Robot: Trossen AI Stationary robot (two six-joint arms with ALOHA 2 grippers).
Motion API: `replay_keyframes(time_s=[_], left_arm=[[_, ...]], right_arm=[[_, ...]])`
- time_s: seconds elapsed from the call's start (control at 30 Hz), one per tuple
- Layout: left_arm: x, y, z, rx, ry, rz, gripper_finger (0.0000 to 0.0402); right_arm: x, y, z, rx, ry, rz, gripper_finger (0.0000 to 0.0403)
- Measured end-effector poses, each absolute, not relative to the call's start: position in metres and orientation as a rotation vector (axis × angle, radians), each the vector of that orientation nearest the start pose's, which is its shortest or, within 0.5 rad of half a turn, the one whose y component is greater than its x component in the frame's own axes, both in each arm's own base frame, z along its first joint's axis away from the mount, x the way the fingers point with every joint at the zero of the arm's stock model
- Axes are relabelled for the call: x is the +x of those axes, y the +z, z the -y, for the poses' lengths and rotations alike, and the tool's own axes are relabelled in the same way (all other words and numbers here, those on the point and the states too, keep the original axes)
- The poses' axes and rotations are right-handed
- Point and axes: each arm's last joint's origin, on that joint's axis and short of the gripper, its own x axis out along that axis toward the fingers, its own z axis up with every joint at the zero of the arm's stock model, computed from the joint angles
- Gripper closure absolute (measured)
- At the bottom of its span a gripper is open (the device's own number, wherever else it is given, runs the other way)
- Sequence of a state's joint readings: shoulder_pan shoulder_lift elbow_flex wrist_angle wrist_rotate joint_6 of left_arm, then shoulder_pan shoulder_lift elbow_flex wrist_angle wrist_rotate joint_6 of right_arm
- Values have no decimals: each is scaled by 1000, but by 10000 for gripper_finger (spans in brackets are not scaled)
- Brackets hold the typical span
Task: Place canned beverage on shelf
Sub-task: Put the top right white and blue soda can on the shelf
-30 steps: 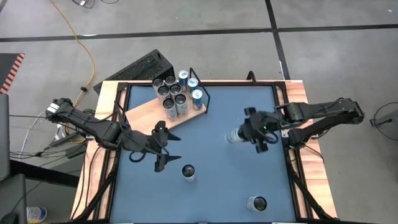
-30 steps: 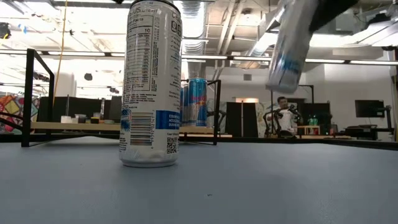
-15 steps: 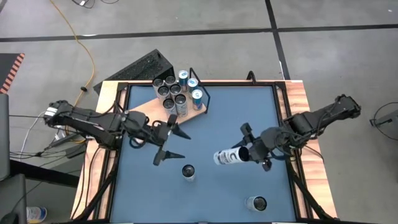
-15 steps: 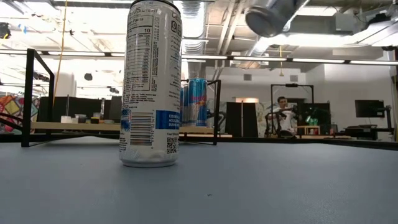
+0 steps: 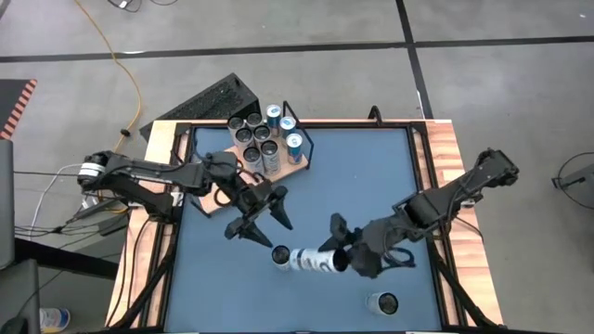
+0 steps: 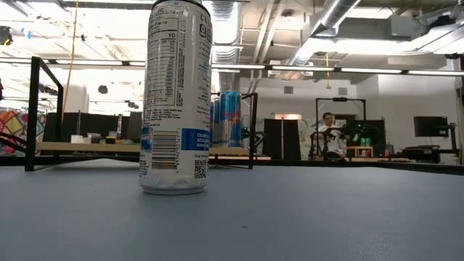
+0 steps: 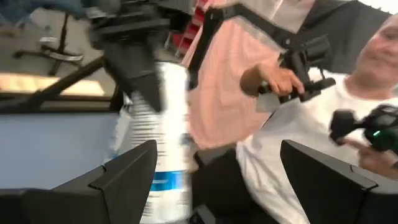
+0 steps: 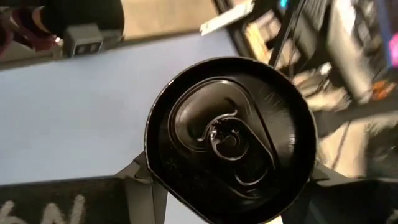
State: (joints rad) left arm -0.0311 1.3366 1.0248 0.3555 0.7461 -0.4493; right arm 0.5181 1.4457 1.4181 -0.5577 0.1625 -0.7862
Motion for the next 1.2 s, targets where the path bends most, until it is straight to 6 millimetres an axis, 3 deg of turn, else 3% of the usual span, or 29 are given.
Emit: replay_keyframes(time_s=[0.1,0.3,0.47,0.63,1.2], left_arm=[[307,342,27,-448,-806,-128,74],[324,333,28,-506,-899,-102,74],[335,325,33,-563,-983,-88,74],[339,317,35,-594,-1002,-136,74],[343,297,46,-592,-1007,-283,74]], right_arm=[[279,384,-163,-1012,586,-364,202],[289,402,-171,-1050,602,-336,202],[305,396,-173,-1150,604,-309,202],[320,387,-174,-1138,624,-282,202],[326,391,-166,-1109,643,-226,202]])
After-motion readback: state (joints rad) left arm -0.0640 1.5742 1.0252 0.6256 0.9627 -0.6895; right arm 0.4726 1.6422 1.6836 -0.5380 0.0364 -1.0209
